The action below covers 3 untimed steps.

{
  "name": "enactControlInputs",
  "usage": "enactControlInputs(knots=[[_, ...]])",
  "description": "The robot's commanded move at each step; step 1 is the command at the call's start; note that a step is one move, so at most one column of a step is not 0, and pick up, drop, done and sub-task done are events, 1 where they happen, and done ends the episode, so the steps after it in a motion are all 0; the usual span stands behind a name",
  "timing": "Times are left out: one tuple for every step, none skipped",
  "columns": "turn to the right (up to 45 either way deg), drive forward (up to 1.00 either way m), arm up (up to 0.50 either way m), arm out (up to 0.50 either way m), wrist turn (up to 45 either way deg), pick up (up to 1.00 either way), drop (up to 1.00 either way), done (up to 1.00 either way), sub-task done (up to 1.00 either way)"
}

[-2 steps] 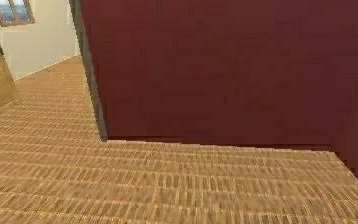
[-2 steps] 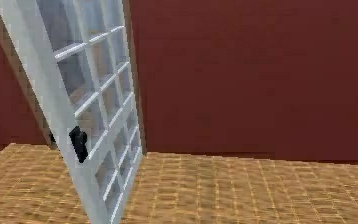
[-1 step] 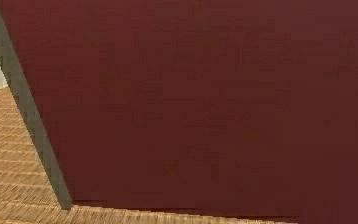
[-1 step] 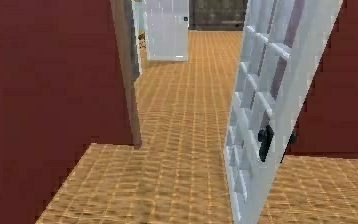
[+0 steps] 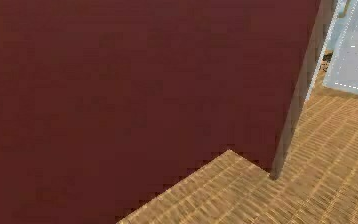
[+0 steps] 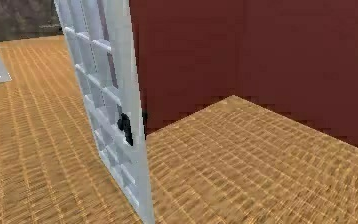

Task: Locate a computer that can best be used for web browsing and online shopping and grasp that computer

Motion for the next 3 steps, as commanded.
enactControlInputs(knots=[[30.0, 0.00, 0.00, 0.00, 0.0, 0.00, 0.00, 0.00, 0.00], [0.0, 0.95, 0.00, 0.00, 0.0, 0.00, 0.00, 0.00, 0.00], [45.0, 0.00, 0.00, 0.00, 0.0, 0.00, 0.00, 0.00, 0.00]])
